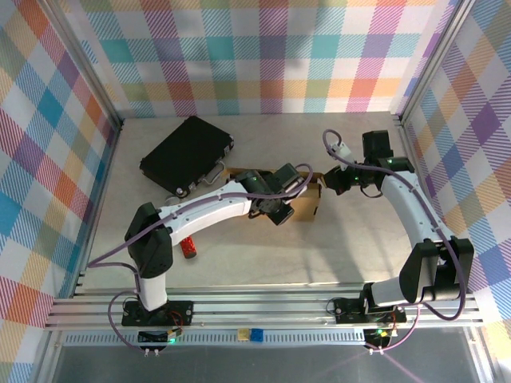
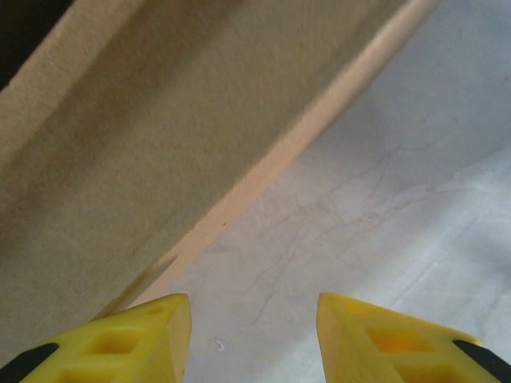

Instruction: Fold the paper box

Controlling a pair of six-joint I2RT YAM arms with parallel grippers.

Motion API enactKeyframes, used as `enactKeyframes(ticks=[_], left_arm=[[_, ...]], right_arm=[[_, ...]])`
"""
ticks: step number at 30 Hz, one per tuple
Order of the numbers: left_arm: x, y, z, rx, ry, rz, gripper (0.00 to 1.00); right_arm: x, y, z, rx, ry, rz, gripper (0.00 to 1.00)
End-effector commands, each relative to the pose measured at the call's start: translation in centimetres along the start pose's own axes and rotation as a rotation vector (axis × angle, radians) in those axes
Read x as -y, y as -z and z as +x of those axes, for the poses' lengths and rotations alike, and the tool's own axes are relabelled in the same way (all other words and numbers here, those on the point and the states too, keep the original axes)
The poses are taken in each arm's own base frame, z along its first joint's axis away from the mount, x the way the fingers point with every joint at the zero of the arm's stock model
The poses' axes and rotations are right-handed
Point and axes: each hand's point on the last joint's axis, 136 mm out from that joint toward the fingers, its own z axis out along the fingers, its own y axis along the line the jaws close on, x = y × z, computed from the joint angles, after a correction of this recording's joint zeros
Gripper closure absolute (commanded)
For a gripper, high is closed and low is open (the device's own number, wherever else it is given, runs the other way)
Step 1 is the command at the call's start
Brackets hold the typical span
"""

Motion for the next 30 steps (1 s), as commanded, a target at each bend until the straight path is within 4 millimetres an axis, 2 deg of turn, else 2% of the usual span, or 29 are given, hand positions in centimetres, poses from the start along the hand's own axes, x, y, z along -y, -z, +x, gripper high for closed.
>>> enactKeyframes(ticks=[1,8,13,20,30], left_arm=[[-0.8,-0.3,-1.4,0.027,0.007,0.002,0.55],[-1.3,-1.2,-2.1,0.03,0.011,0.009,0.54],[-2.2,-1.5,-3.0,0.048,0.024,0.003,0.53],[-3.5,-2.1,-4.3,0.065,0.032,-0.017,0.53],[-4.4,-3.1,-6.4,0.094,0.039,-0.02,0.52]], right_arm=[[-1.6,1.0,-1.7,0.041,-0.047,-0.059,1.0],[-1.9,1.0,-2.7,0.033,-0.126,-0.087,1.0],[-2.1,0.4,-2.3,0.004,-0.16,-0.096,1.0],[-1.5,-0.8,-1.9,-0.011,-0.227,-0.094,1.0],[-0.9,-1.8,-2.8,-0.015,-0.411,-0.082,1.0]])
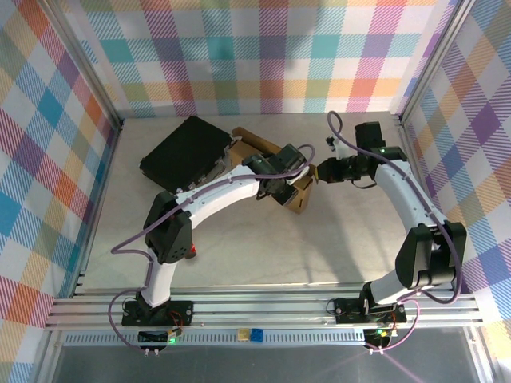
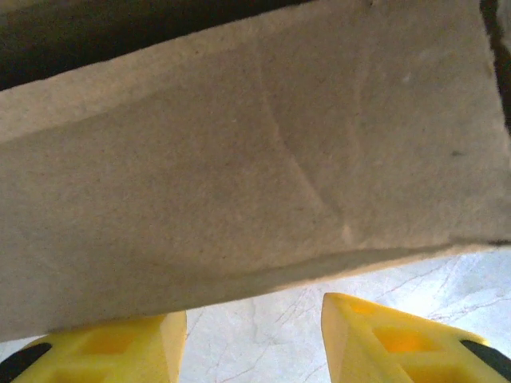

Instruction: Fold the paper box

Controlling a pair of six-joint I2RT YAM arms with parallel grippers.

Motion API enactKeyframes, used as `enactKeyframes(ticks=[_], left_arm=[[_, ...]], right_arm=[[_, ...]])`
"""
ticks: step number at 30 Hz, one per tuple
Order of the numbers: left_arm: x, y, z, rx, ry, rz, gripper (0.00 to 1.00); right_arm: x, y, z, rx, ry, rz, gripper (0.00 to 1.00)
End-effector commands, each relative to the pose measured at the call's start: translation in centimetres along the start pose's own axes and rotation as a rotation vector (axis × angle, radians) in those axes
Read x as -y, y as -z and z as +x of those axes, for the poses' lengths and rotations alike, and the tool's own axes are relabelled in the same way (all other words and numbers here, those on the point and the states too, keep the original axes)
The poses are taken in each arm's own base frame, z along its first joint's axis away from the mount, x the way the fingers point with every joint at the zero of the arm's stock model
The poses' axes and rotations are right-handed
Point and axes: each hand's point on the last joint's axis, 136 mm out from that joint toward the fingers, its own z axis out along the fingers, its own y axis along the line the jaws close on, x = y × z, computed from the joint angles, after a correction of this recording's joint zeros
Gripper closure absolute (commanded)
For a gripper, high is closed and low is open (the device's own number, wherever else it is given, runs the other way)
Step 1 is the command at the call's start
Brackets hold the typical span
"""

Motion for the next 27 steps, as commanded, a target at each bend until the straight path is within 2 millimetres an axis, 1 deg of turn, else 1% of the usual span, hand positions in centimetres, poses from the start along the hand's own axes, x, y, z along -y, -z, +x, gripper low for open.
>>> enactKeyframes(ticks=[1,7,14,18,25,27], left_arm=[[-0.8,0.2,-2.3,0.062,0.007,0.0,0.52],[-1.1,0.1,-3.7,0.11,0.035,0.037,0.5],[-1.4,-0.9,-4.7,0.136,0.094,0.117,0.5],[-1.3,-1.6,-5.4,0.151,0.12,0.157,0.51],[-1.1,-2.4,-6.1,0.164,0.143,0.209,0.52],[-1.3,-2.5,-6.2,0.167,0.153,0.208,0.52]], right_arm=[[-0.8,-0.2,-0.7,0.009,-0.076,-0.021,1.0],[-0.3,-0.4,-1.3,-0.009,-0.143,0.004,1.0],[0.7,-1.4,-2.0,-0.032,-0.358,0.03,1.0],[1.5,-1.7,-2.3,-0.029,-0.438,0.07,1.0],[1.7,-1.9,-2.9,-0.03,-0.485,0.105,1.0],[2.1,-2.0,-2.8,-0.053,-0.508,0.134,1.0]])
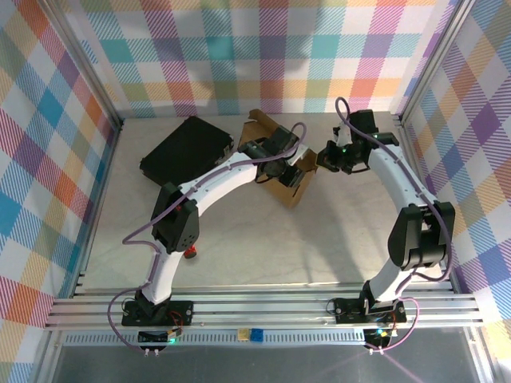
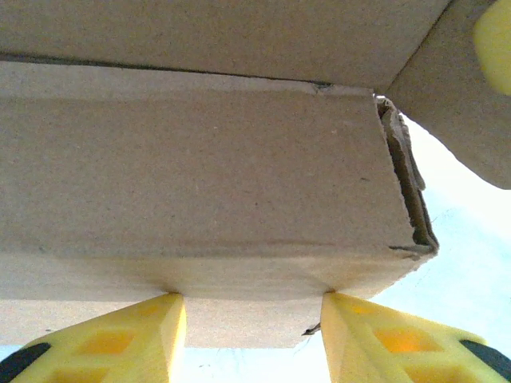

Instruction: Fold the paper box

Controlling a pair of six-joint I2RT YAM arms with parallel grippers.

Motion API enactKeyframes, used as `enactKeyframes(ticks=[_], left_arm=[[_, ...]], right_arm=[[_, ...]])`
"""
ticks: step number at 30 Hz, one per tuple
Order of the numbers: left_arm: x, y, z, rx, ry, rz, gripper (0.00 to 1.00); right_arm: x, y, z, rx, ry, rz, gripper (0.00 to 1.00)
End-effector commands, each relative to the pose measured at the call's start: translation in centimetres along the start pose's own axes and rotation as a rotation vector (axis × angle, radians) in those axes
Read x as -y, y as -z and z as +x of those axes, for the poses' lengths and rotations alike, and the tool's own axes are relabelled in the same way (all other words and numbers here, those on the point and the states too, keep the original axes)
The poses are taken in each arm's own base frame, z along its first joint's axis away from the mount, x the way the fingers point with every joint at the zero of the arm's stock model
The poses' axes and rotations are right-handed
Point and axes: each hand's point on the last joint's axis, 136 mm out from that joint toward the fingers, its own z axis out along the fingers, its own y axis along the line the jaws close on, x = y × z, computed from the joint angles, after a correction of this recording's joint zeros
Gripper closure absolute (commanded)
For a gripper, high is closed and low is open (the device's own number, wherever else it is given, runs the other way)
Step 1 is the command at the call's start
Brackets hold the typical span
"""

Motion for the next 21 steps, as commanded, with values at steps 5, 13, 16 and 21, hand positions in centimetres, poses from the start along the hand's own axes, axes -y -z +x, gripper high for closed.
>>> enactKeyframes(ticks=[5,13,16,21], left_arm=[[-0.3,0.6,-2.5,0.083,0.082,0.062,0.43],[-2.6,2.0,-4.0,0.09,0.341,0.171,0.42],[-3.3,2.5,-4.1,0.101,0.409,0.188,0.41],[-7.8,3.5,-3.8,0.095,0.606,0.108,0.41]], right_arm=[[-0.2,-0.8,0.9,-0.086,-0.039,0.057,1.0],[0.6,-1.9,0.7,-0.095,0.007,0.08,1.0],[0.6,-2.2,0.4,-0.094,0.014,0.074,1.0],[0.5,-2.5,0.1,-0.091,0.028,0.073,1.0]])
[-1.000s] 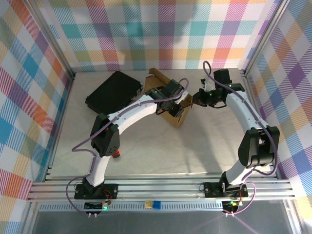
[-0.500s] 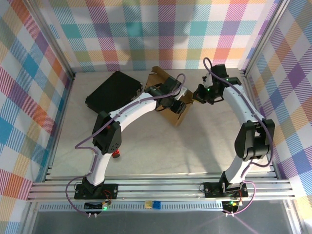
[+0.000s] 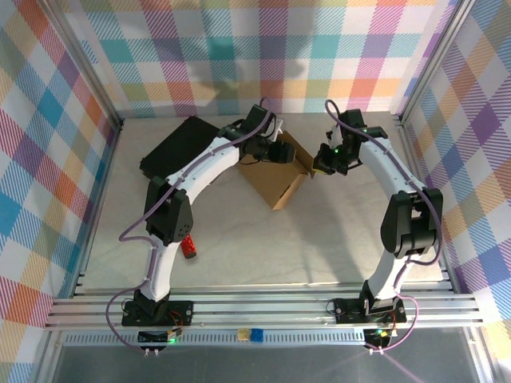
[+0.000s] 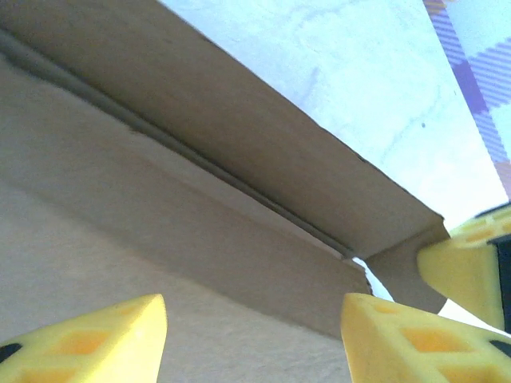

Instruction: Fold the paper box

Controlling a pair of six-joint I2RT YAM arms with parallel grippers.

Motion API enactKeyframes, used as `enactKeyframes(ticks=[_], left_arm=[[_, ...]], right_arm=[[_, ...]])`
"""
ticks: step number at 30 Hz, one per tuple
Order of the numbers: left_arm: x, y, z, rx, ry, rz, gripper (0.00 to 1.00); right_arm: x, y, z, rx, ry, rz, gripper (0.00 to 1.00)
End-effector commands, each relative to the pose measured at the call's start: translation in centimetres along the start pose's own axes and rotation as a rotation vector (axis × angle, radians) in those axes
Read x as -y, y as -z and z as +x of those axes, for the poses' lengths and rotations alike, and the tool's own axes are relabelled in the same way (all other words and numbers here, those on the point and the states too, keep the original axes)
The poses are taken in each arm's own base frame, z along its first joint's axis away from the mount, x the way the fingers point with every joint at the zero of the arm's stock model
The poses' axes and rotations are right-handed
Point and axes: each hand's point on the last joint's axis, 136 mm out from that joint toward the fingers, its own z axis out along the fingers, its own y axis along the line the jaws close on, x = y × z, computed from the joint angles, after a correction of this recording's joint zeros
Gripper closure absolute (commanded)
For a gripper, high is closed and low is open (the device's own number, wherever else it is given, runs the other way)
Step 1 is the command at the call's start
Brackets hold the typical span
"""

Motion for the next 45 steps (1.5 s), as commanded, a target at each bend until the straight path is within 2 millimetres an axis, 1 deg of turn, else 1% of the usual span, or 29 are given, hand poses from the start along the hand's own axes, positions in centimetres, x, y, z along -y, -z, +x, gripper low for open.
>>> enactKeyframes(ticks=[1,3,4,6,10,13,15,16,20,24,27,29,32,35,40,42,45], left_arm=[[-2.7,2.0,-1.5,0.024,0.194,-0.065,0.41],[-5.5,3.4,-2.4,0.046,0.297,-0.129,0.42],[-6.6,4.0,-2.7,0.063,0.338,-0.156,0.45],[-8.5,5.2,-3.9,0.11,0.403,-0.187,0.48],[-12.4,7.0,-5.9,0.183,0.456,-0.301,0.44],[-15.0,6.8,-7.6,0.232,0.401,-0.299,0.41],[-16.9,6.3,-9.0,0.284,0.359,-0.277,0.38],[-17.4,6.0,-9.7,0.309,0.338,-0.239,0.38],[-17.5,3.4,-12.7,0.371,0.277,-0.026,0.36],[-17.3,0.4,-14.2,0.366,0.264,0.118,0.38],[-16.6,-0.6,-15.0,0.384,0.243,0.203,0.38],[-16.4,-0.9,-14.6,0.37,0.248,0.224,0.38],[-16.4,-0.9,-13.4,0.348,0.264,0.218,0.4],[-16.1,-0.4,-12.2,0.35,0.277,0.216,0.41],[-14.9,1.1,-11.2,0.351,0.307,0.243,0.44],[-14.4,1.6,-10.8,0.35,0.325,0.261,0.48],[-13.4,2.1,-9.5,0.327,0.336,0.273,0.53]], right_arm=[[-1.0,0.3,-0.5,0.005,0.038,-0.02,1.0],[-1.0,0.3,-0.6,0.005,0.044,-0.02,1.0],[-1.0,0.3,-0.6,0.008,0.047,-0.023,1.0],[-1.1,0.2,-0.7,0.01,0.056,-0.027,1.0],[-1.2,0.2,-0.9,0.015,0.086,-0.028,1.0],[-1.2,0.0,-0.9,0.009,0.103,-0.03,1.0],[-1.2,0.0,-0.8,0.005,0.11,-0.033,1.0],[-1.3,0.0,-0.9,0.005,0.112,-0.038,1.0],[-1.6,0.0,-0.9,0.004,0.134,-0.049,1.0],[-1.8,0.0,-1.0,-0.004,0.163,-0.057,1.0],[-1.9,-0.2,-1.0,-0.011,0.173,-0.065,1.0],[-1.8,-0.4,-1.1,-0.016,0.173,-0.065,1.0],[-1.7,-0.7,-1.3,-0.021,0.178,-0.06,1.0],[-1.7,-0.8,-1.6,-0.017,0.194,-0.053,1.0],[-1.3,-0.8,-1.7,-0.018,0.248,-0.028,1.0],[-1.1,-0.7,-1.7,-0.023,0.285,-0.016,1.0],[-0.8,-0.6,-1.8,-0.016,0.34,0.005,1.0]])
